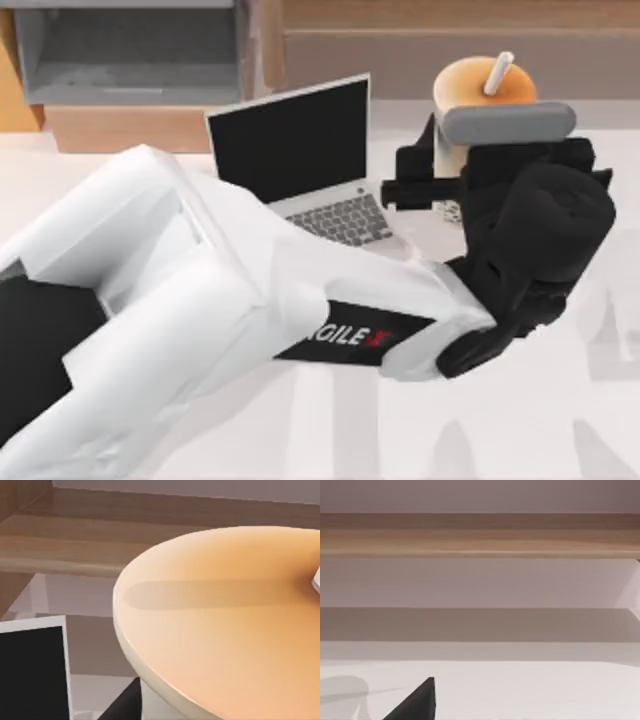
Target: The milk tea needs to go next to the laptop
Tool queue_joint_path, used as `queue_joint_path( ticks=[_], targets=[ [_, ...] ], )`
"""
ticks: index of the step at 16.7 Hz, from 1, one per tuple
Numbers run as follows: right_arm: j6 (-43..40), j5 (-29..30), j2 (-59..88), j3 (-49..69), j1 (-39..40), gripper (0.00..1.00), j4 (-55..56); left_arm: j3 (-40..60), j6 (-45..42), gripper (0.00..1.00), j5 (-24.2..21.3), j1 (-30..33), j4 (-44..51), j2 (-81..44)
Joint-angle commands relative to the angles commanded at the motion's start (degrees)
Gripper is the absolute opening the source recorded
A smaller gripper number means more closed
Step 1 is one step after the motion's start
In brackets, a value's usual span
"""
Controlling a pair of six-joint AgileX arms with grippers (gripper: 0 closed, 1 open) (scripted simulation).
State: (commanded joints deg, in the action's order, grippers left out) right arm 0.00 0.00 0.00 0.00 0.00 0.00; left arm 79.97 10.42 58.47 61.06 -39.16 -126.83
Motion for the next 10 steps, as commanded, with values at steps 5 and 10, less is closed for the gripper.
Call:
queue_joint_path(
  ticks=[5,10],
  targets=[
    [0.0,0.0,0.0,0.0,0.0,1.0,0.0,-1.5,-0.6,0.0,0.5,-0.6,-1.0,-1.4],
    [0.0,0.0,0.0,0.0,0.0,1.0,0.0,-0.8,-0.2,0.0,0.4,0.5,-1.3,-4.2]
  ],
)
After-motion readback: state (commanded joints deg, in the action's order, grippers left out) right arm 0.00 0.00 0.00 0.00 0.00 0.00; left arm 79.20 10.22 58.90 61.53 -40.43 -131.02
